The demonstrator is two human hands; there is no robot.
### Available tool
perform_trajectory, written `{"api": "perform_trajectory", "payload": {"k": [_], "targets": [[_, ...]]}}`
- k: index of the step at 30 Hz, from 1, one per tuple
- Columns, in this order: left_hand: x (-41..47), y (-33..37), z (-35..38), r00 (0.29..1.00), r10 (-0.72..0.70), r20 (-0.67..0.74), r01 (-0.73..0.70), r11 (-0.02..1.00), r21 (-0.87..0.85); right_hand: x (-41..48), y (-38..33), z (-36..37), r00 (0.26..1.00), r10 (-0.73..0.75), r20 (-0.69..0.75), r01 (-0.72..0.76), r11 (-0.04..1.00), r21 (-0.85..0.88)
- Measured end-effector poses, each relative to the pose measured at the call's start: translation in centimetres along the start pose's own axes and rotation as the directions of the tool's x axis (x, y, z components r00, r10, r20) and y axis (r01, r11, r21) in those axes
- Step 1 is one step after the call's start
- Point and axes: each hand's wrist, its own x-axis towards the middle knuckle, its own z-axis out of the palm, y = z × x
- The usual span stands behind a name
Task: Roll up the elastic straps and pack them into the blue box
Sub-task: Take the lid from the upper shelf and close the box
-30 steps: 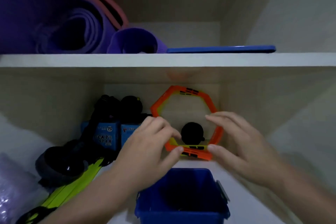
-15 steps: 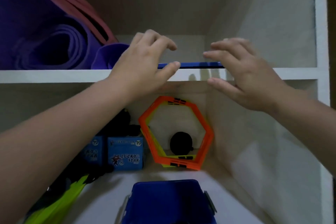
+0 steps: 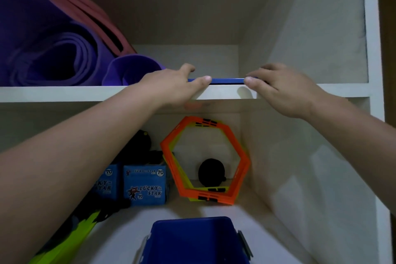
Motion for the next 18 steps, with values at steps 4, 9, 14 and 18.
{"api": "perform_trajectory", "payload": {"k": [4, 9, 14, 18], "targets": [[0.5, -0.2, -0.4, 0.997, -0.038, 0.069, 0.045, 0.994, -0.096, 0.5, 0.8, -0.8, 0.997, 0.078, -0.020, -0.078, 0.997, -0.024], [1.2, -0.5, -0.6, 0.994, -0.022, 0.110, 0.039, 0.986, -0.159, 1.3, 1.5, -1.2, 0.978, 0.197, 0.072, -0.198, 0.980, 0.002], [1.4, -0.8, -0.8, 0.995, -0.019, 0.098, 0.035, 0.985, -0.168, 1.2, 0.9, -1.2, 0.979, 0.194, 0.068, -0.196, 0.980, 0.020], [1.3, -1.1, -0.6, 0.998, -0.027, 0.058, 0.036, 0.985, -0.167, 1.4, 0.6, -1.6, 0.975, 0.200, 0.097, -0.204, 0.978, 0.037]]}}
